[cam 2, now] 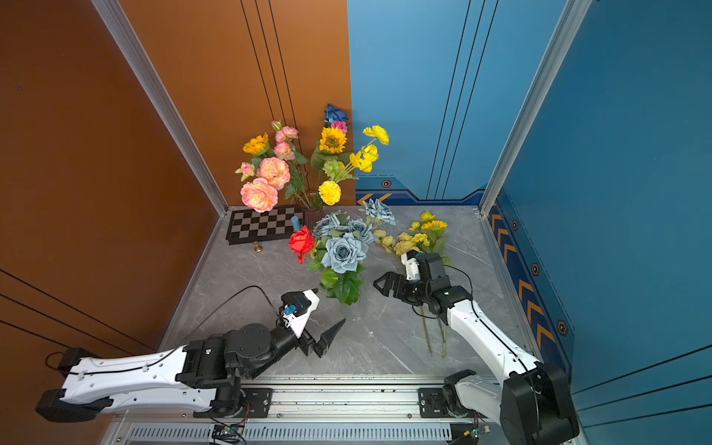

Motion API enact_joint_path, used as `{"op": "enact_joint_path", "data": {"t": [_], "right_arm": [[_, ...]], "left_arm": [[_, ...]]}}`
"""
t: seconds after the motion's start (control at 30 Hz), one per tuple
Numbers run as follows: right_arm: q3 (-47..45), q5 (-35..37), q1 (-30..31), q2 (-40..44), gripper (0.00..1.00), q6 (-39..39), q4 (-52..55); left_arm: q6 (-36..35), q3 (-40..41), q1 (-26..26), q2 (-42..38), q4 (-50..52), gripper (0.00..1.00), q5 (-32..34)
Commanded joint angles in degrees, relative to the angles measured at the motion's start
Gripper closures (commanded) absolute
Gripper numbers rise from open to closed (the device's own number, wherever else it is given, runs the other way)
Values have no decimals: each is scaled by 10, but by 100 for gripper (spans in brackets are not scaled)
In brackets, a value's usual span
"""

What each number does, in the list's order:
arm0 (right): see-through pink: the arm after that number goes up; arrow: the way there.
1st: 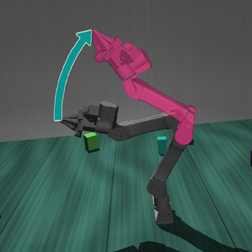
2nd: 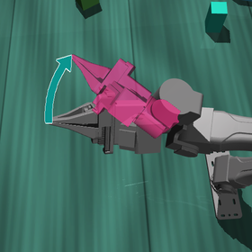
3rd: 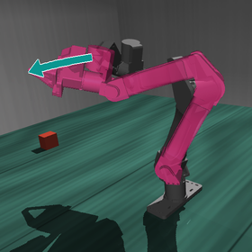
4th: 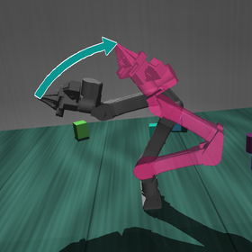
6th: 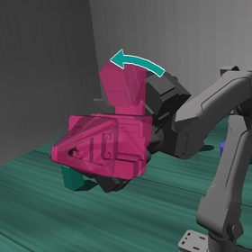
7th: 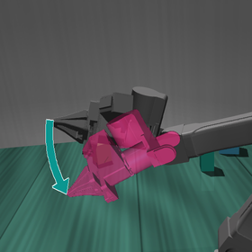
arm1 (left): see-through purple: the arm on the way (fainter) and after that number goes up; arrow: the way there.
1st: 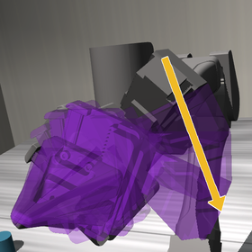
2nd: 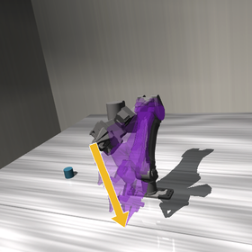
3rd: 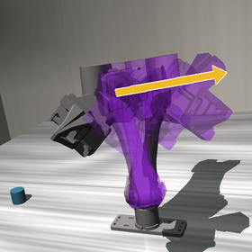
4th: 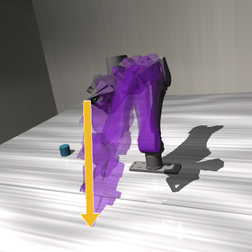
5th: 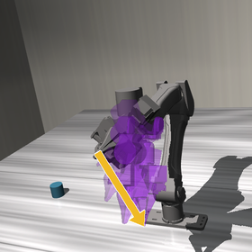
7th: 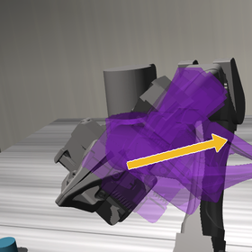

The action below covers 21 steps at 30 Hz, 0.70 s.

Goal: Pick out yellow flowers from the vase
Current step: Place the flower at the center of the board, then move the vase to the center of the board.

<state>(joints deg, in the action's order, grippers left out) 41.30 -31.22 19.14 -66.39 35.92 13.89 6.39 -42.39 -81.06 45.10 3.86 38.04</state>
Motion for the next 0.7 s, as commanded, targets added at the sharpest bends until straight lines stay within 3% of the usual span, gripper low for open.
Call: {"op": "enact_joint_path", "data": {"t": [0.0, 0.37, 0.67], "right_arm": [[-10, -10, 4, 1, 0, 23, -50], [-33, 12, 3, -17, 0, 54, -46], [-35, 0, 22, -35, 0, 67, -53]], "left_arm": [[62, 38, 0, -19, -9, 1, 69], [198, 146, 17, 37, -70, 3, 99], [234, 178, 78, 139, -197, 2, 30]]}}
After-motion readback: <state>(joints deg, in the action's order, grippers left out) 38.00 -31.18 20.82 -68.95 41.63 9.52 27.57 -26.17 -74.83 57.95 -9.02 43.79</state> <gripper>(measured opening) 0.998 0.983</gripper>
